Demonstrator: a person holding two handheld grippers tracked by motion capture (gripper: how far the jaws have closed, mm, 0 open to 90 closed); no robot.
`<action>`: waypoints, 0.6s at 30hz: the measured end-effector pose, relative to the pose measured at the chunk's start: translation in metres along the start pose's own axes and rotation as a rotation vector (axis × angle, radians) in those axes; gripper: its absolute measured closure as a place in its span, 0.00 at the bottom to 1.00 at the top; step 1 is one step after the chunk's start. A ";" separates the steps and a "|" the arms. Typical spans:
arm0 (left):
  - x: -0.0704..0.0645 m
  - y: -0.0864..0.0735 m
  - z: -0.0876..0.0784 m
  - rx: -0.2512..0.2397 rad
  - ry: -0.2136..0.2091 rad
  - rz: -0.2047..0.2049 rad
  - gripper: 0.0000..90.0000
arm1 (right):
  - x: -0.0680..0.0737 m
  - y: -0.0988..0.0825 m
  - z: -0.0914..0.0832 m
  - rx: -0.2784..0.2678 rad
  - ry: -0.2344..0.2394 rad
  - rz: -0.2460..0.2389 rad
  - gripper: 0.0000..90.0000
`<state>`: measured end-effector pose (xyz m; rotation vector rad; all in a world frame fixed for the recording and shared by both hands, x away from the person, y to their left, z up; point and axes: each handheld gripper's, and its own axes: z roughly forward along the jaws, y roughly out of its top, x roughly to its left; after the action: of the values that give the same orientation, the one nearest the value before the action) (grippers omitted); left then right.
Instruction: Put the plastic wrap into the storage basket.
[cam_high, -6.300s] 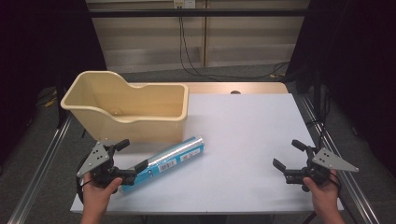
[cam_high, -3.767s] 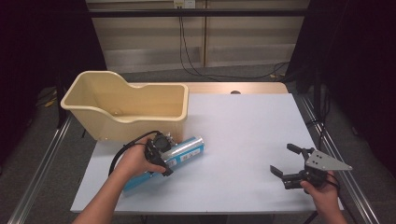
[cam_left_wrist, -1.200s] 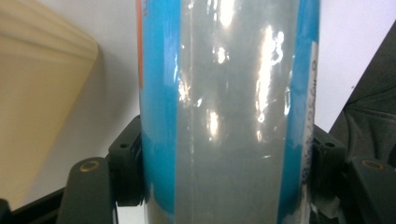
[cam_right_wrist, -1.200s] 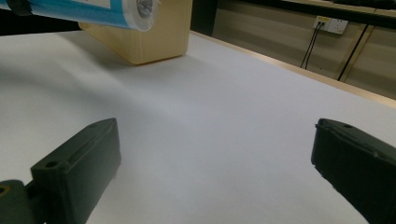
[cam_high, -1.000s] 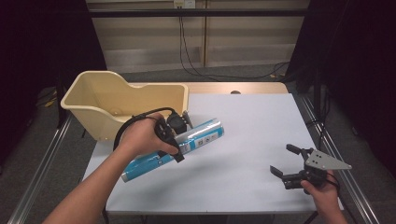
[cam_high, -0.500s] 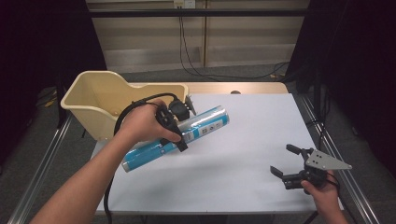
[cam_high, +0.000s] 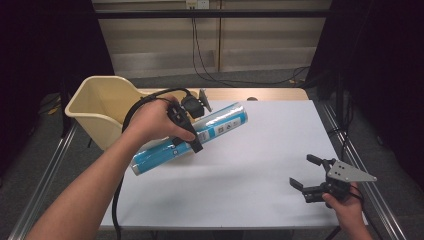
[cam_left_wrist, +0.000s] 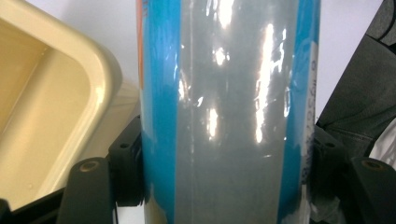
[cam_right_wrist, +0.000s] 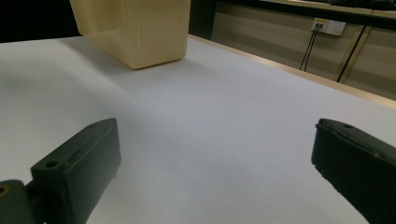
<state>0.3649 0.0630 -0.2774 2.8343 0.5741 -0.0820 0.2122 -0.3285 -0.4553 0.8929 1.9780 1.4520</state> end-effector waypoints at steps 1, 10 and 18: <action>0.000 0.000 0.000 0.000 0.000 0.000 0.36 | 0.000 0.000 0.000 0.000 0.002 0.004 0.01; 0.011 0.006 -0.008 -0.009 0.017 -0.011 0.36 | 0.000 0.000 0.000 0.003 -0.001 0.007 0.01; 0.017 0.011 -0.009 -0.007 0.031 -0.023 0.36 | -0.001 0.000 0.000 -0.003 -0.003 0.002 0.01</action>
<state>0.3854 0.0616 -0.2681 2.8268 0.6126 -0.0397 0.2127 -0.3294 -0.4554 0.8957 1.9730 1.4542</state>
